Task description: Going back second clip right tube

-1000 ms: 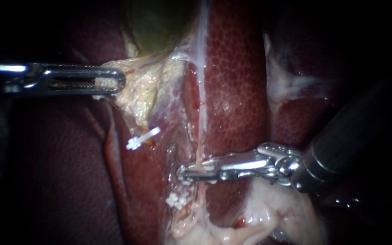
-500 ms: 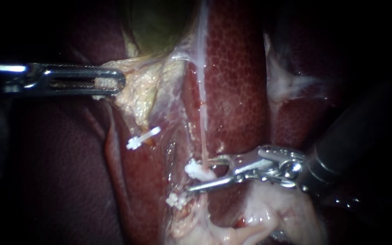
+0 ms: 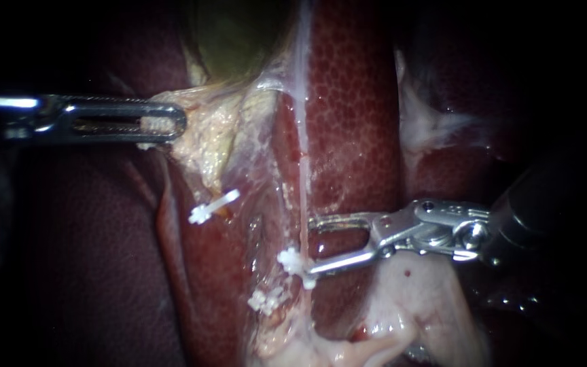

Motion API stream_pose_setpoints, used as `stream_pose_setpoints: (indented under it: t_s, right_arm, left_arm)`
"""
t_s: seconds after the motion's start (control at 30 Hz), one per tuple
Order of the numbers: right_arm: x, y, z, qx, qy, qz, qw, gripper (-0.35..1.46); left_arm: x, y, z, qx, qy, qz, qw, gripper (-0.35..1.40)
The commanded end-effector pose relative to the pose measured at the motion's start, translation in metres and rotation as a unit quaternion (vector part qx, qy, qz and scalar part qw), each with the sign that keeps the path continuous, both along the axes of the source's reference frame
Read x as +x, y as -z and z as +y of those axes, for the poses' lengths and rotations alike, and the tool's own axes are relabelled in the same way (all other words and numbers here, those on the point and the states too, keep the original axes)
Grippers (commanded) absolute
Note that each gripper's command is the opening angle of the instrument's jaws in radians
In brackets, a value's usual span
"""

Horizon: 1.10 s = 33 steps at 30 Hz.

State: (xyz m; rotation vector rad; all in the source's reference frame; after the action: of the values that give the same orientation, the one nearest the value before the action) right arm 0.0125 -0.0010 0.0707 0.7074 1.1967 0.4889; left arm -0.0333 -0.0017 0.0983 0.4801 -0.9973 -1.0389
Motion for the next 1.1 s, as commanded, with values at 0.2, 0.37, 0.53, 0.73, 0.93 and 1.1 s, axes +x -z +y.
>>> stream_pose_setpoints:
  t_s: [0.2,0.37,0.53,0.73,0.93,1.1]
  right_arm:
    - [-0.0024,0.0044,0.0027,-0.035,-0.003,0.033,0.9988,0.60]
    - [-0.0042,0.0079,0.0043,-0.061,-0.006,0.036,0.9975,0.60]
    - [-0.0053,0.0102,0.0052,-0.077,-0.004,0.042,0.9961,0.60]
    - [-0.0053,0.0107,0.0050,-0.080,-0.002,0.043,0.9959,0.60]
    - [-0.0053,0.0106,0.0050,-0.080,-0.001,0.044,0.9958,0.60]
    - [-0.0053,0.0106,0.0049,-0.080,0.000,0.045,0.9958,0.60]
  left_arm:
    - [0.0001,0.0000,0.0000,0.000,-0.001,-0.001,1.0000,-0.32]
    - [0.0002,0.0000,0.0000,0.000,-0.001,-0.001,1.0000,-0.32]
    - [0.0000,-0.0002,-0.0002,-0.001,0.000,0.000,1.0000,-0.32]
    - [-0.0007,-0.0012,-0.0006,-0.004,0.001,0.002,1.0000,-0.32]
    - [-0.0020,-0.0034,-0.0014,-0.008,-0.001,0.002,1.0000,-0.32]
    - [-0.0037,-0.0048,-0.0019,-0.007,-0.007,0.004,0.9999,-0.30]
